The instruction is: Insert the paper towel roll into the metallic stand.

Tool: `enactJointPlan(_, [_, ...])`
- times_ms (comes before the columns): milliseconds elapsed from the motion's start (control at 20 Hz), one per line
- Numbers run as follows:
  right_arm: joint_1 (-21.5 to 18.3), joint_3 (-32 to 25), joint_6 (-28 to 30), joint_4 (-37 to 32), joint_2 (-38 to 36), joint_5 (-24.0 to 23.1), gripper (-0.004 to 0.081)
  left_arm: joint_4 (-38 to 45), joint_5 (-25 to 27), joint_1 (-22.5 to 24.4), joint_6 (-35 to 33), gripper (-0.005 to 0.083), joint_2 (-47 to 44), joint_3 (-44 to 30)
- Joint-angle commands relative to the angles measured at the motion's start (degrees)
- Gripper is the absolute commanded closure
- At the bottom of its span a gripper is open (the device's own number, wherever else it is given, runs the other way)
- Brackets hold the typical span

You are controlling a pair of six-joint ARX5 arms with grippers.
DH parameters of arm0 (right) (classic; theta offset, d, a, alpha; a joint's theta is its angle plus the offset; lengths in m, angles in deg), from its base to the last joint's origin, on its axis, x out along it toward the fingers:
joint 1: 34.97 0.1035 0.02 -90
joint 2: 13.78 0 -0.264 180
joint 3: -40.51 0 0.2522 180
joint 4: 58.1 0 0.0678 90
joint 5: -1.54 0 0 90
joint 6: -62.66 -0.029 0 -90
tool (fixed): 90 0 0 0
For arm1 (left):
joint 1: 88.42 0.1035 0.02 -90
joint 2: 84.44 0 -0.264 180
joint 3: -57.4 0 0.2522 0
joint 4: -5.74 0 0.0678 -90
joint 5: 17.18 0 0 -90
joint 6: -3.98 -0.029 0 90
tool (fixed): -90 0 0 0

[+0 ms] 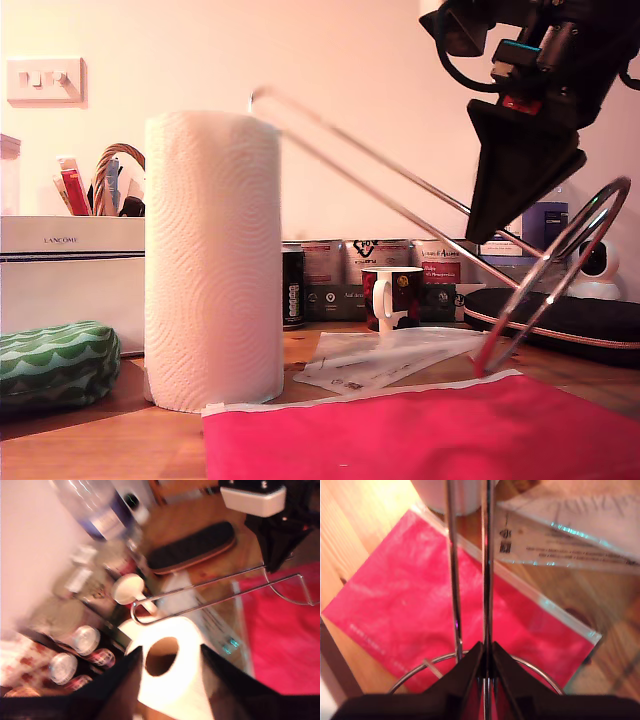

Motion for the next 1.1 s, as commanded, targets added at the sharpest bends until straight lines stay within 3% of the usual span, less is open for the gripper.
enactJointPlan(0, [0.2, 0.5, 0.2, 0.9, -0.6, -1.3, 0.0783, -3.3, 0.7, -1.3, -1.6, 0.0424, 2.6, 3.5])
enactJointPlan(350, [0.1, 0.5, -0.1, 2.4, -2.5, -4.3, 0.0783, -5.5, 5.3, -6.4, -6.6, 0.0414, 12.4, 4.8])
enactJointPlan(450, [-0.4, 0.5, -0.1, 3.3, -3.9, -6.1, 0.0783, -6.4, 6.7, -6.4, -6.6, 0.0414, 14.7, 4.8])
enactJointPlan(850, [-2.9, 0.5, -0.3, 3.4, -7.2, -6.0, 0.0783, -6.3, 8.4, -6.5, -9.1, 0.0411, 19.8, 4.9])
enactJointPlan(1050, [-2.9, 0.5, -0.3, 3.4, -7.3, -5.9, 0.0783, -4.9, 11.0, -6.5, -9.1, 0.0326, 21.0, 4.9])
